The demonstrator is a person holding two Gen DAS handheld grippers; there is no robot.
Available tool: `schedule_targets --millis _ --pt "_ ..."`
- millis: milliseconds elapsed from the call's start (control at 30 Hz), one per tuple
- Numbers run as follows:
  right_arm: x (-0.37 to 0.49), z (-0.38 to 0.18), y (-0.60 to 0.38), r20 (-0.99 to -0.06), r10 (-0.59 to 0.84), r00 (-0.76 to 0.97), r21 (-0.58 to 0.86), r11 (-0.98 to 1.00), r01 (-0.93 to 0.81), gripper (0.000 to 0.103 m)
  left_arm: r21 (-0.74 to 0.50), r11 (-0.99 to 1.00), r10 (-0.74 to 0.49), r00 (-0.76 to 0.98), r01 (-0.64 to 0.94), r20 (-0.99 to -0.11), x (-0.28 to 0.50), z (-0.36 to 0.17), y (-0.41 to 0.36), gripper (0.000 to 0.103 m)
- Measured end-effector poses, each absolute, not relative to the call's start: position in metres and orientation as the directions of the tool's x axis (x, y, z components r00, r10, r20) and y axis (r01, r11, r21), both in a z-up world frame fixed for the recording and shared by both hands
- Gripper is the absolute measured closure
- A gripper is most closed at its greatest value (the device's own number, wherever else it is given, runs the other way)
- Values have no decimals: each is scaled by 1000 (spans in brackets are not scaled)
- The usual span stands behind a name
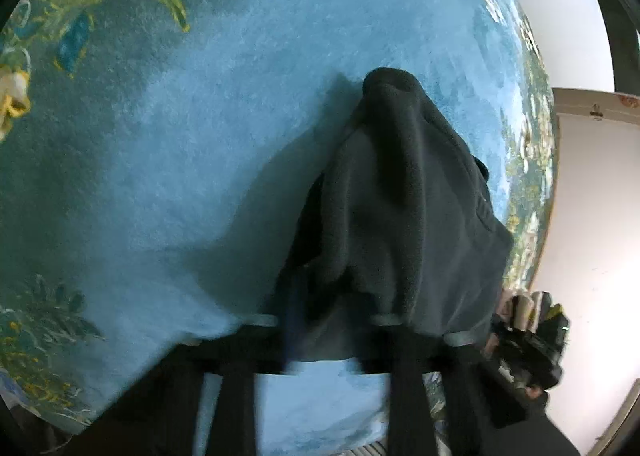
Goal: Fold clothes
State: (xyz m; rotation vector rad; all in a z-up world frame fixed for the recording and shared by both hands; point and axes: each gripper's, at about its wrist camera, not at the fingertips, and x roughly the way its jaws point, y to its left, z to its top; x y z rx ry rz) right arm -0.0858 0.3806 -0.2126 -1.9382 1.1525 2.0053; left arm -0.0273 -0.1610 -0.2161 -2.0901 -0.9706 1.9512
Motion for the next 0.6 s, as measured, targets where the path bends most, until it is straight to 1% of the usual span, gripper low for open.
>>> schedule_targets --millis 133,200,333,400,500,567,600 --pt "-88 -190 386 -904 -363 -225 425 -720 -548 99 -508 -774 511 -100 378 -854 -24 -204 -173 94" --pt "-90 -199 389 -917 -353 -186 395 -735 -551 99 -483 -787 494 -77 382 -866 -26 -207 -158 94" --pt "-86 -225 389 -930 -344 -130 352 -733 -582 99 -456 -769 490 -45 447 -870 -45 -219 -161 94" --pt "-84 -232 389 -926 -352 -136 358 -707 -610 99 -472 -730 517 -52 495 -854 -42 -222 -166 94" --pt "-82 -225 387 -917 -360 -171 385 -694 -608 97 -489 -728 530 -58 480 -846 -39 -211 -165 93" --pt "-77 -213 388 -907 -363 -213 415 -689 -594 94 -501 -724 535 -72 474 -842 -35 -200 -167 87" --pt "-75 -207 388 -903 -361 -232 426 -684 -592 94 -508 -715 538 -85 481 -838 -31 -195 -169 76"
